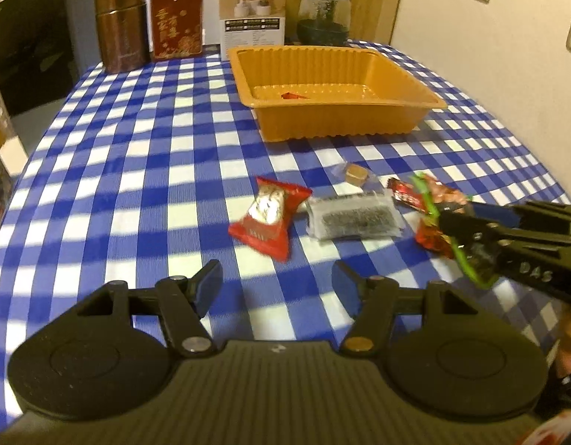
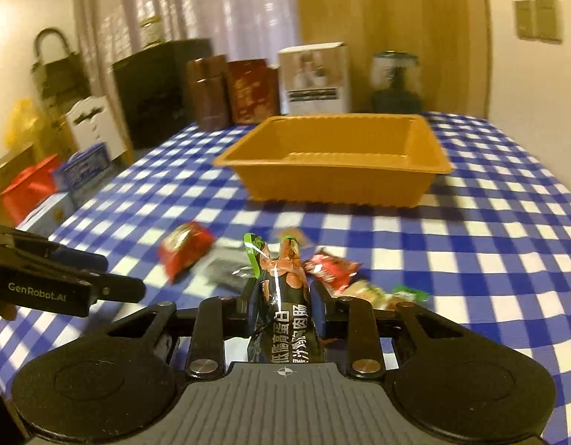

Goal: Organize snacks
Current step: 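Grasp the red packet with white label using the left tool, then carry both snacks over the orange tray and open the left tool to drop its packet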

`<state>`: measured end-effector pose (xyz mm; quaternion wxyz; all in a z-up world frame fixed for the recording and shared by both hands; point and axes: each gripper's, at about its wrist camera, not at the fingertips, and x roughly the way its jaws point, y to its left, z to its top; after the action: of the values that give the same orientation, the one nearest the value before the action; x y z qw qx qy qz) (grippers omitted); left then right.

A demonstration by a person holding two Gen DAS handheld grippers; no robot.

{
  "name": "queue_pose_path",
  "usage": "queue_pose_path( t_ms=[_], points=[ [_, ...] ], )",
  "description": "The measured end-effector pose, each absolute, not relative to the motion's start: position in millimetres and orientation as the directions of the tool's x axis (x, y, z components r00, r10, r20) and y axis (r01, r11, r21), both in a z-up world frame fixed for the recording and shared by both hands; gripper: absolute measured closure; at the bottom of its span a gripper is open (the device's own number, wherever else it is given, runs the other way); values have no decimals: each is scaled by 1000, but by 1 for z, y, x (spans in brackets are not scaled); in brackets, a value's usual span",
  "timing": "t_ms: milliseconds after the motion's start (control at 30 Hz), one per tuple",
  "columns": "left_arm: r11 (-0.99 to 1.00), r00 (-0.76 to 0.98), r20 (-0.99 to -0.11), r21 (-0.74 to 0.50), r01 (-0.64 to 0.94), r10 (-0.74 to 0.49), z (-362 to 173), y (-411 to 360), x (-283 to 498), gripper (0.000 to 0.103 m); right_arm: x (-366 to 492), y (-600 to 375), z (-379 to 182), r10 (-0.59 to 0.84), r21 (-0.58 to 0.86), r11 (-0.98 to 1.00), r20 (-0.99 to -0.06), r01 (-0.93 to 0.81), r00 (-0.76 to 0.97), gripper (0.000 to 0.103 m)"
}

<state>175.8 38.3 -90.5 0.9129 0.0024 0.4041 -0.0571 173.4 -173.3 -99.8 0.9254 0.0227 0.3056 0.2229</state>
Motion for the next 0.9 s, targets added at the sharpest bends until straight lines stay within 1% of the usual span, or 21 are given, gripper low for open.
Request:
queue_pose_path(
  t_ms=[133, 233, 300, 533, 633, 700, 900],
  points=[
    [992, 672, -734, -13, 127, -96, -96, 43, 198, 41, 179, -177, -102, 416, 193, 907, -550, -375, 724, 73],
    [989, 670, -735, -6, 145, -103, -102, 45, 214, 44, 182, -177, -104, 418, 200, 907, -552, -372, 722, 73],
    [987, 670, -735, 4, 161, -107, -105, 44, 221, 49, 184, -177, -105, 418, 205, 907, -554, -369, 720, 73],
    [977, 676, -726, 26, 211, -127, -113, 37, 237, 60, 189, -178, -110, 407, 215, 912, -565, -348, 718, 73],
    [975, 672, -728, 26, 219, -131, -115, 35, 241, 67, 191, -179, -112, 402, 217, 915, -571, -341, 716, 73],
    [974, 667, -733, 32, 225, -130, -116, 34, 242, 76, 191, -178, -112, 401, 218, 915, -572, -339, 716, 73],
    [976, 662, -739, 21, 215, -129, -114, 34, 237, 81, 191, -176, -112, 403, 222, 914, -571, -338, 715, 73]
  ],
)
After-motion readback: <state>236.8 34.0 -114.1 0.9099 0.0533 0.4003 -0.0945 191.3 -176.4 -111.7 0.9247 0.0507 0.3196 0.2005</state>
